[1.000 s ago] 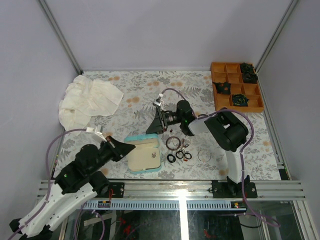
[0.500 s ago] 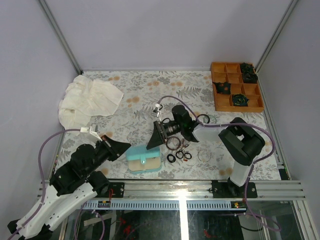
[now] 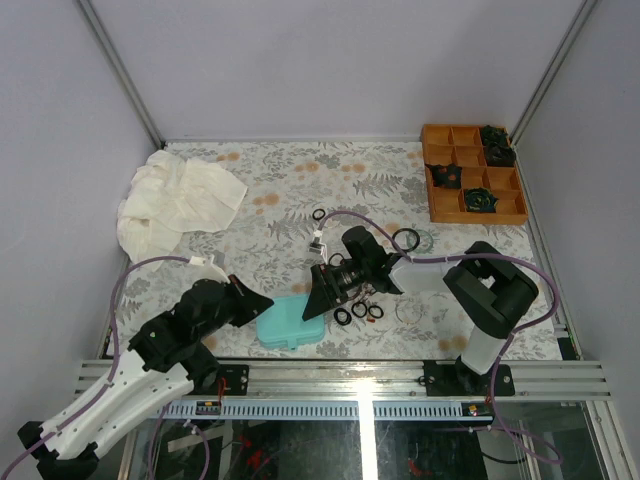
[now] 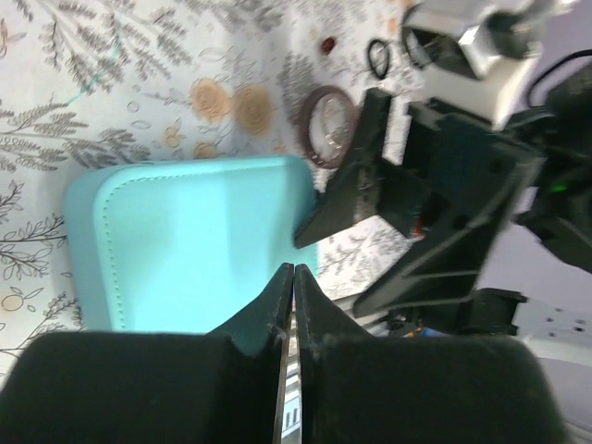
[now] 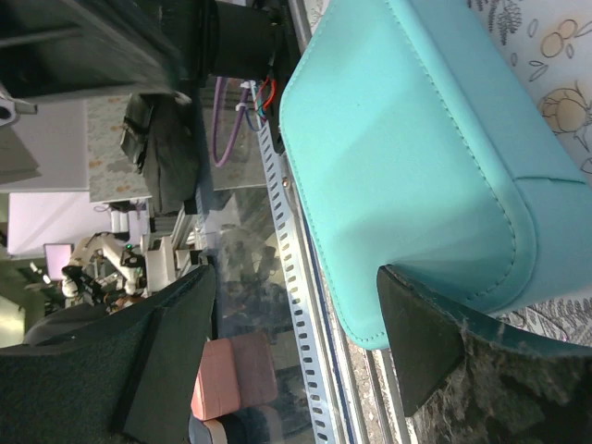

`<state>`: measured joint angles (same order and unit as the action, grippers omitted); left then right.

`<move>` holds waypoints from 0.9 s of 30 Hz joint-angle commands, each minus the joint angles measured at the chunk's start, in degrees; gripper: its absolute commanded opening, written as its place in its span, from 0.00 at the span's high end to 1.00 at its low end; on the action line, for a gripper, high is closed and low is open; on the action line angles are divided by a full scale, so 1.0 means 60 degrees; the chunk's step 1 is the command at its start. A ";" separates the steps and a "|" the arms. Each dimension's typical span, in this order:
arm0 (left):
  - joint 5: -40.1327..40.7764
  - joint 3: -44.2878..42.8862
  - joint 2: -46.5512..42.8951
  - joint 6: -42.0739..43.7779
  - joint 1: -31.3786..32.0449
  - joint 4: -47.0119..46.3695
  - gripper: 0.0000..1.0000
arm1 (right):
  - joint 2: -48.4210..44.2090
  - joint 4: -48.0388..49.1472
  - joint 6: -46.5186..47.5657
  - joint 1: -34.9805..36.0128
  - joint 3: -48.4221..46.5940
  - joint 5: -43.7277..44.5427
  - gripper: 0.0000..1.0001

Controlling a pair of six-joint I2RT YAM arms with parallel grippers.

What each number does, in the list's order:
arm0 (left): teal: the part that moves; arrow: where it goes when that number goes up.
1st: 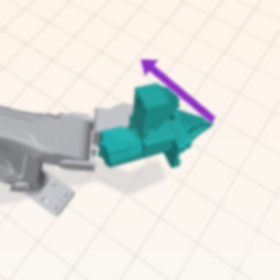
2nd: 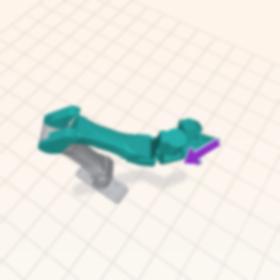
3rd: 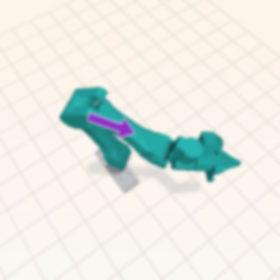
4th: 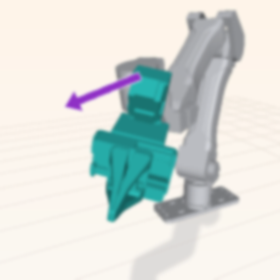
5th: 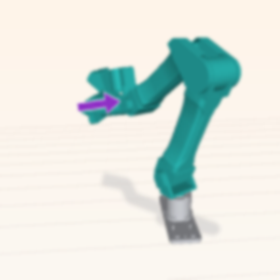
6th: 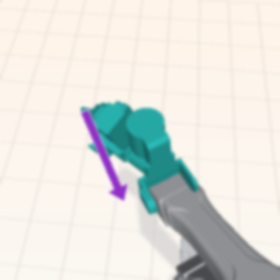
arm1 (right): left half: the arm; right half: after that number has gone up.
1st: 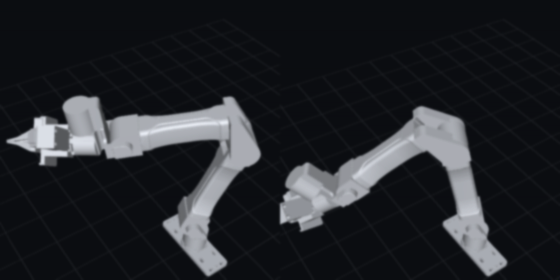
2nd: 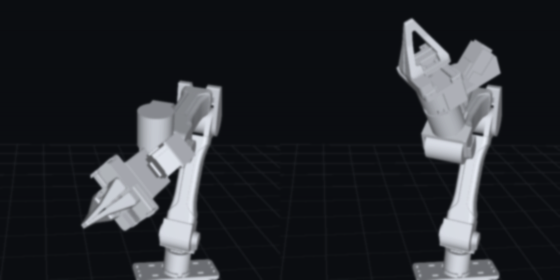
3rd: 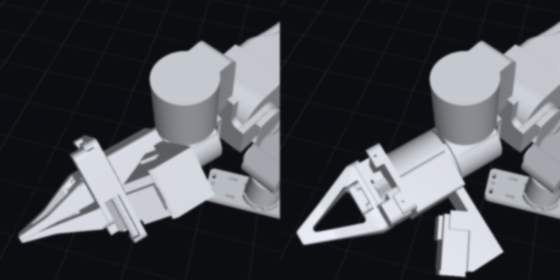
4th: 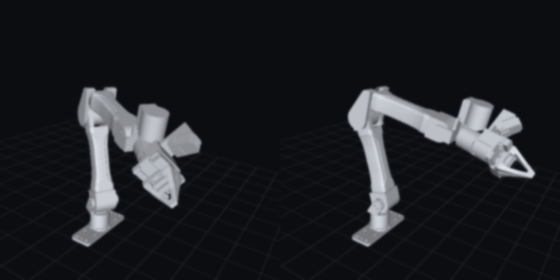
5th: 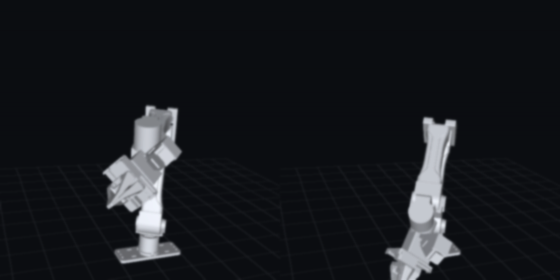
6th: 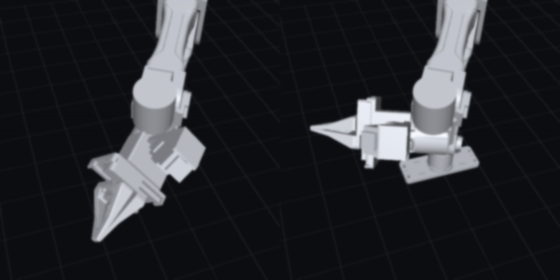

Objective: Organize the mixed jewelry

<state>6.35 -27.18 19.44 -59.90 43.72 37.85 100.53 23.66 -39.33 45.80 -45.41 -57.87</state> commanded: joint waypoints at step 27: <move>-0.0521 0.2140 0.0664 -0.0517 0.0057 -0.1482 1.00 | -0.3428 -0.5518 0.1883 0.1580 -0.1002 0.7189 0.27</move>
<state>2.17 -14.68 23.86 -63.20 43.79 30.81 84.40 -3.68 -29.76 55.37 -49.78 -21.67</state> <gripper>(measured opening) 0.003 0.727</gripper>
